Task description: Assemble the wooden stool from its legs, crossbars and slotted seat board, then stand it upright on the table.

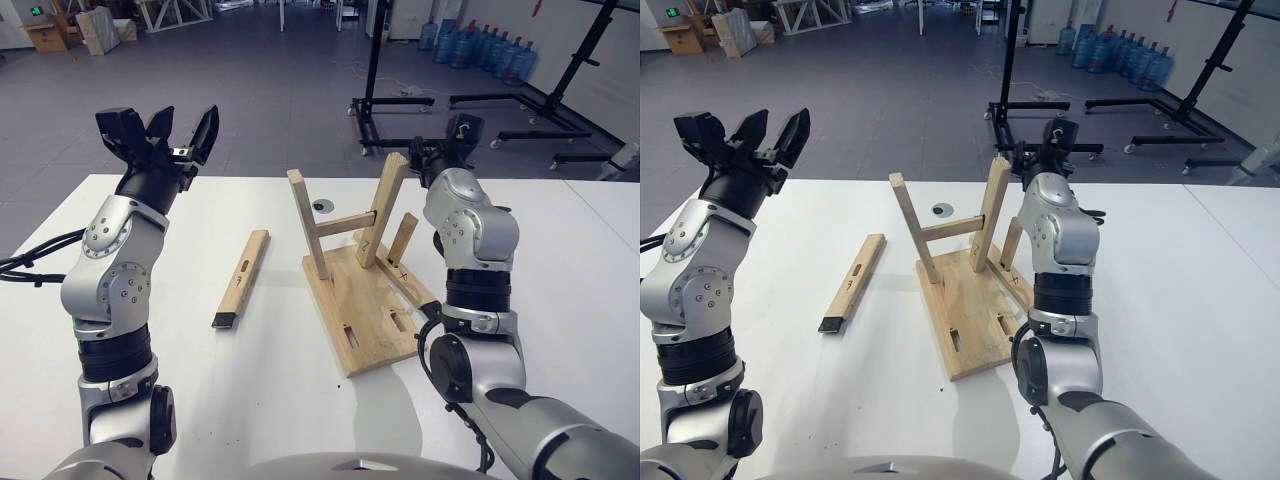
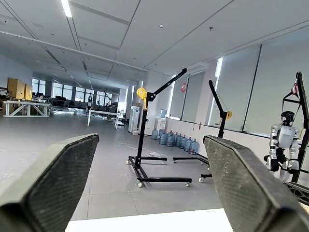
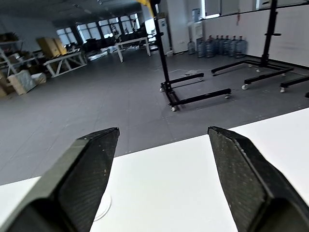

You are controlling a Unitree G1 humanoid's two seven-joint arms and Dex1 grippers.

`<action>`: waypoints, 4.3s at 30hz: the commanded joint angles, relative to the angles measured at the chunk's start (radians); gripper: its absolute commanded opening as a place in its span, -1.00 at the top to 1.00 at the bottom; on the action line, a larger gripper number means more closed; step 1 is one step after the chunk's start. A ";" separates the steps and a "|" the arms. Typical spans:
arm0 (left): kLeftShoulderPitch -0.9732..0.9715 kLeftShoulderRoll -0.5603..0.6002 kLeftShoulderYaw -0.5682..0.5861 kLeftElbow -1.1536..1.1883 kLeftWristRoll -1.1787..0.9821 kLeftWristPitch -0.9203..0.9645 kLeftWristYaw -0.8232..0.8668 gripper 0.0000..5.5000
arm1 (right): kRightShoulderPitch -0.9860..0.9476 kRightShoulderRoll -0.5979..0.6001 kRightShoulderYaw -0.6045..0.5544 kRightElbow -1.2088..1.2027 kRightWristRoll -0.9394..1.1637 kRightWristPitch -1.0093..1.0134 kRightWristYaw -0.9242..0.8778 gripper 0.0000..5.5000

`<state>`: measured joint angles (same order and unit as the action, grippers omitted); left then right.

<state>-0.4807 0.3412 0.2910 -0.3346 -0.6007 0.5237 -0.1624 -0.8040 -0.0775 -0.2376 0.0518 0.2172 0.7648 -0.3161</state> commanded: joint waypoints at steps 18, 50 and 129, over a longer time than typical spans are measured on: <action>0.011 0.003 0.005 0.001 0.009 -0.003 0.001 -0.44 | -0.021 0.038 -0.021 0.087 -0.044 -0.104 -0.032 -0.23; 0.043 -0.023 -0.017 -0.026 0.004 0.006 0.015 -0.44 | 0.237 0.076 0.038 0.282 -0.104 -0.218 0.034 -0.23; 0.420 -0.171 -0.127 -0.131 0.150 0.133 0.125 -0.96 | 0.569 -0.517 0.426 -0.042 -0.103 0.117 0.855 -0.45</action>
<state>-0.0491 0.1777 0.1684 -0.4728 -0.4593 0.6611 -0.0391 -0.2594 -0.6132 0.1657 -0.0329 0.1178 0.8579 0.5317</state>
